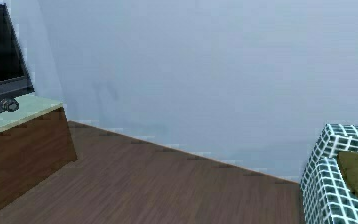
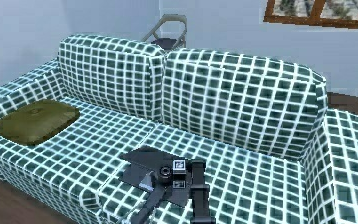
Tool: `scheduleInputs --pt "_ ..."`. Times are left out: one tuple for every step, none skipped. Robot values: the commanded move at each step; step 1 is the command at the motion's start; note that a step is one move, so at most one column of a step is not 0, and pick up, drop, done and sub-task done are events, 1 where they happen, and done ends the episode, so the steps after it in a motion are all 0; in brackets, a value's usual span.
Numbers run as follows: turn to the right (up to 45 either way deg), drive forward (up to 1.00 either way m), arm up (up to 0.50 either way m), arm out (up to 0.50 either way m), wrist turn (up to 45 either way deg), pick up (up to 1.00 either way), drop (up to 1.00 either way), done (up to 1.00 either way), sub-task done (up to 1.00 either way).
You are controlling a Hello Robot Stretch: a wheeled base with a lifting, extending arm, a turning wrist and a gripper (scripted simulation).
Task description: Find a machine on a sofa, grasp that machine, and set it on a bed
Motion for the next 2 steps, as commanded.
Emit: scheduleInputs --pt "0.0 0.0 0.0 0.0 45.0 0.0 0.0 0.0 0.0" --pt "0.0 0.0 0.0 0.0 45.0 0.0 0.0 0.0 0.0"
